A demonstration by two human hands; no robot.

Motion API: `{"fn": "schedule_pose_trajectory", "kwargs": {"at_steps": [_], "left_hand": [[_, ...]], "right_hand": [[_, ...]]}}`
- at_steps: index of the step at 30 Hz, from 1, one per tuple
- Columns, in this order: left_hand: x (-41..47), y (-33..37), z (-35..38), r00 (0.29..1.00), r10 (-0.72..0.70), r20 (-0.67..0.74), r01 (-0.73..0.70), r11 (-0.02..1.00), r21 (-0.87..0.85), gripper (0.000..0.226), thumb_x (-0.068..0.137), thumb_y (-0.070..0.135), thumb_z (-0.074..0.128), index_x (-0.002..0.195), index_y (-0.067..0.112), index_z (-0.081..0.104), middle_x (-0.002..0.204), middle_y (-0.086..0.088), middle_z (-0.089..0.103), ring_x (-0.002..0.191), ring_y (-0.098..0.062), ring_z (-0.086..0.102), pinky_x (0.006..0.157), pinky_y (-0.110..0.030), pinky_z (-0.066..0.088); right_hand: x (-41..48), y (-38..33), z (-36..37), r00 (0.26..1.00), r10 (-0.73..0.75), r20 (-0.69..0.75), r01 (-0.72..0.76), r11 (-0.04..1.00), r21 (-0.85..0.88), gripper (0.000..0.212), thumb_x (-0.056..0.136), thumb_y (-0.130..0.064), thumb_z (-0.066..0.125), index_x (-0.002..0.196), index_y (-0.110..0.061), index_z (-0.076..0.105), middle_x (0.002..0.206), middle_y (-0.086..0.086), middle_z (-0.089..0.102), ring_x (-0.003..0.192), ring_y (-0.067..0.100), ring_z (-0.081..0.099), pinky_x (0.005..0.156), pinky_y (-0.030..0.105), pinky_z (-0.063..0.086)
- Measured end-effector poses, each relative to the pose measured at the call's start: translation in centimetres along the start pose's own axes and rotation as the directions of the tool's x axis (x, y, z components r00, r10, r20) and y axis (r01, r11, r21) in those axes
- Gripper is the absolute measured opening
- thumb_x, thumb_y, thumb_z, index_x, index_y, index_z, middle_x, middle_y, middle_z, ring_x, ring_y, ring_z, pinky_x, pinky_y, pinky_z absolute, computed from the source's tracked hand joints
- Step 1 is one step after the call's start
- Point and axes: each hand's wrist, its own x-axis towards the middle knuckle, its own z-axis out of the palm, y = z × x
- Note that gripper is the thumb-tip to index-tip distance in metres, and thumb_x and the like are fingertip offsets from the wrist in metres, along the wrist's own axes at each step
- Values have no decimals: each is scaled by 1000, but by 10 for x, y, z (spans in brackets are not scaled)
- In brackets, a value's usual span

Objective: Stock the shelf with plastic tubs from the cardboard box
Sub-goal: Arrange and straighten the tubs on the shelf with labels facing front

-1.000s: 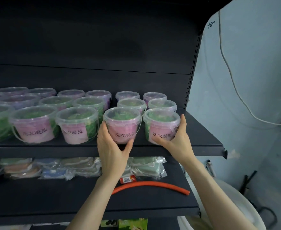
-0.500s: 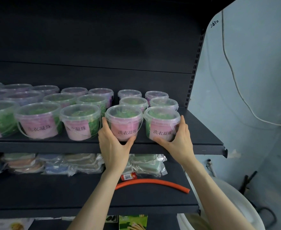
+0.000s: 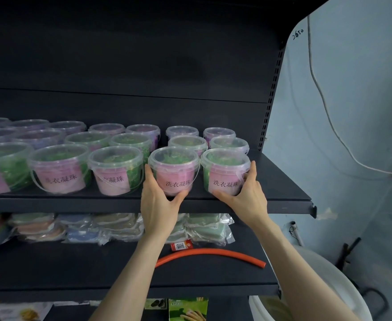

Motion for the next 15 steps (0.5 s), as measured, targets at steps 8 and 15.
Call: {"fn": "schedule_pose_trajectory", "kwargs": {"at_steps": [8,15], "left_hand": [[0,1,-3,998,-2,65,-1,999,48,107,73,30,78,148,10,4,150,-10,31,136,-25,32,107,-44,35],[-5,2,-8,995,-15,103,4,994,110,101,74,31,76,147,5,12,146,-15,33,134,-27,32,104,-41,36]], "right_hand": [[0,2,2,1000,-2,-4,2,1000,-22,125,58,-63,71,148,-22,-5,134,-5,48,120,20,43,80,30,36],[-2,3,-1,1000,-17,18,17,1000,-4,126,59,-62,71,148,-20,-8,131,-2,51,120,21,44,83,32,41]]}}
